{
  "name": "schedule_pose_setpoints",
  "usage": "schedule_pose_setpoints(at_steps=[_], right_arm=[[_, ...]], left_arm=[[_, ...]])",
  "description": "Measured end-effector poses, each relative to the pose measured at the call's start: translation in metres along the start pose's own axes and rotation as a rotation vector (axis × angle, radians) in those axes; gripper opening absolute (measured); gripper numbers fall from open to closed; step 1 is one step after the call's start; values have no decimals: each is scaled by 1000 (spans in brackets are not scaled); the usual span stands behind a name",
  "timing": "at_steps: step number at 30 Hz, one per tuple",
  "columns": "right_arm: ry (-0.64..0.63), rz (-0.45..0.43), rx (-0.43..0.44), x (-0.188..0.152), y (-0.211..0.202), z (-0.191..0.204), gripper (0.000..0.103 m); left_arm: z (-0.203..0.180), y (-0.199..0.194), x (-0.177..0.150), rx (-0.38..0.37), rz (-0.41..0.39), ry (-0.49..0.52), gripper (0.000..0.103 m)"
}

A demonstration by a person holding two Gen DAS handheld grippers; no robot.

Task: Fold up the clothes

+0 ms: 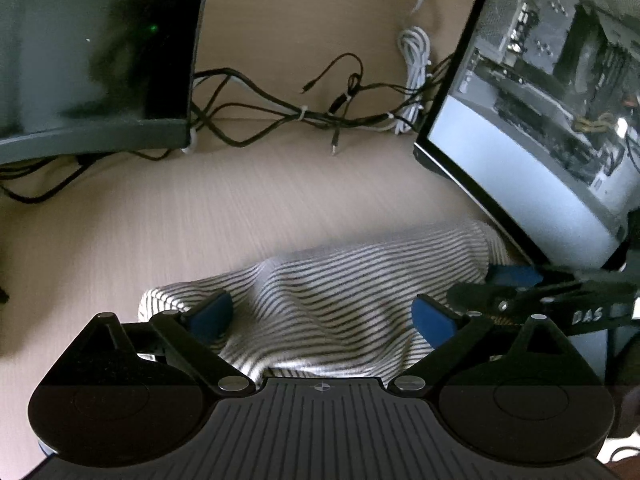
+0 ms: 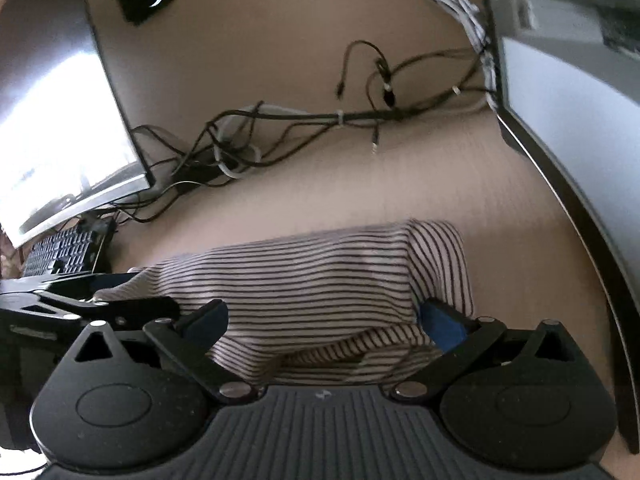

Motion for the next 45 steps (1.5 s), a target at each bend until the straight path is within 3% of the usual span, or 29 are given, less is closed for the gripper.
schedule_pose_setpoints(at_steps=[10, 22, 30, 32, 34, 38, 45], right_arm=[[-35, 11, -12, -11, 2, 4, 103], [-5, 64, -6, -12, 3, 0, 103], [-64, -130, -58, 26, -41, 4, 103], [-70, -156, -44, 33, -40, 11, 98], [-65, -122, -31, 35, -29, 15, 73], [-29, -16, -84, 21, 0, 7, 72], [-33, 22, -79, 7, -3, 3, 73]], left_arm=[[6, -16, -4, -24, -6, -99, 99], [11, -16, -10, -52, -16, -119, 99], [9, -15, -13, -52, -24, -119, 101], [18, -15, -11, -66, -13, -103, 101], [18, -14, -12, -64, -8, -98, 101], [18, -15, -12, -69, -5, -93, 101], [16, -11, -12, -68, -5, -78, 103]])
Point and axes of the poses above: each gripper's, at about its wrist camera, not at the fingertips, and y roughly the way its jaws point, z to its left, x to its top, the point moved 2 cm from there along y, roughly the way its jaws point, and after that the axes turned 4 degrees about -x, right-handed, at the moved point
